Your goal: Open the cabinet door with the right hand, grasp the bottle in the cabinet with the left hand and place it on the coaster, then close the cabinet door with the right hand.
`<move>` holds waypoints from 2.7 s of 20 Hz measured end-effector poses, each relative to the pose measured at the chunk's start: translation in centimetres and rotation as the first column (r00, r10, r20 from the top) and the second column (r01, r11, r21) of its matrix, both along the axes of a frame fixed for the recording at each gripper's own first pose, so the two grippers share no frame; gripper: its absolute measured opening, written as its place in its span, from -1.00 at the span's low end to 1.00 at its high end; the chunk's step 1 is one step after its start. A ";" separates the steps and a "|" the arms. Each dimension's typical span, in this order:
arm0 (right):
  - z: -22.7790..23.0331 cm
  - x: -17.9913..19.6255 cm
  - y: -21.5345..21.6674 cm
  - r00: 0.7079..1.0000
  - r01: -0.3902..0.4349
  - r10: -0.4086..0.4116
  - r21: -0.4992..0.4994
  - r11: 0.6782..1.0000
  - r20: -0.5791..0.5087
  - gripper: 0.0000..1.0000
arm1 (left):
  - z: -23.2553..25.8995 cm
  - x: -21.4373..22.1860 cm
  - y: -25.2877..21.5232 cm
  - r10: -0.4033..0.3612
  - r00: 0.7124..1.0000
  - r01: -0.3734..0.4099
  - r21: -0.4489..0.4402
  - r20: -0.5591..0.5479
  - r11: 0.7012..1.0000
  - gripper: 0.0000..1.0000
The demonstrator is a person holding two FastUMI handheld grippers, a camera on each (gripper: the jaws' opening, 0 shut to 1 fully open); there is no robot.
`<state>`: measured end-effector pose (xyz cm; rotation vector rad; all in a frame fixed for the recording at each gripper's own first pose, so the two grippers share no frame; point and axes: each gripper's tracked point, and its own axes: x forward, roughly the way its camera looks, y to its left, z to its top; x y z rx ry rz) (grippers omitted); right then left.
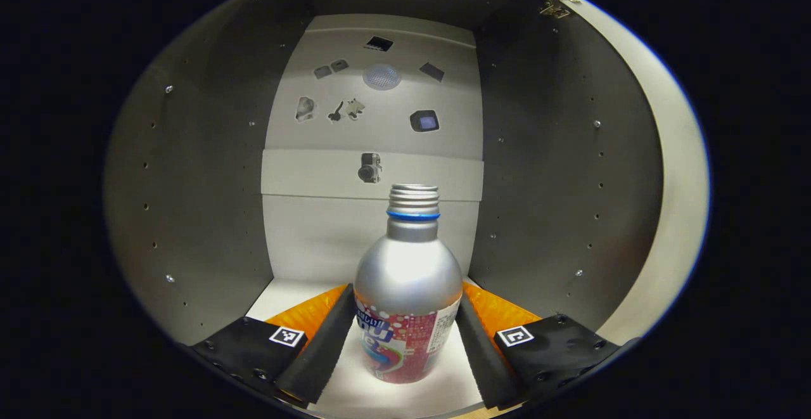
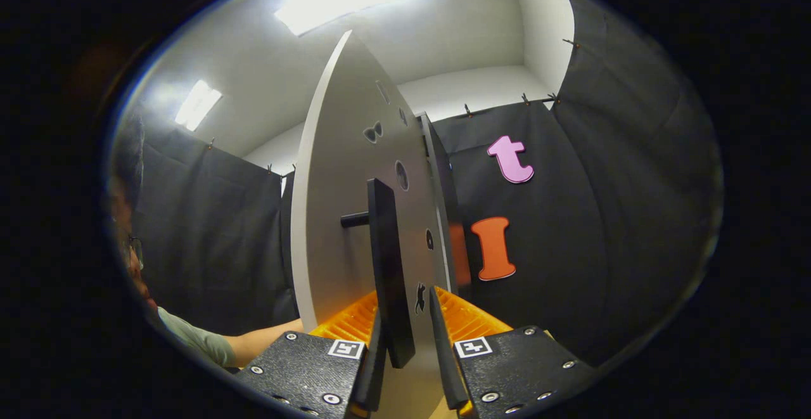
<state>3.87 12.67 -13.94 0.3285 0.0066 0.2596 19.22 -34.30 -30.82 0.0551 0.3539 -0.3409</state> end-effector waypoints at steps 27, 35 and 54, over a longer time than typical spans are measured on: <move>-0.4 0.0 -2.3 0.990 0.138 -0.141 -0.072 0.988 -0.031 0.02 | 9.1 -14.2 10.1 -0.021 0.994 0.021 0.002 0.106 1.000 0.67; -0.4 -0.1 -2.5 0.987 0.157 -0.160 -0.070 0.985 -0.032 0.12 | 10.4 -20.5 16.2 -0.030 0.988 0.027 0.020 0.155 0.999 0.67; -0.3 -1.1 -2.3 0.993 0.116 -0.117 -0.035 0.993 -0.026 0.34 | -1.0 -28.7 28.1 0.025 0.997 -0.029 0.056 0.073 0.998 0.68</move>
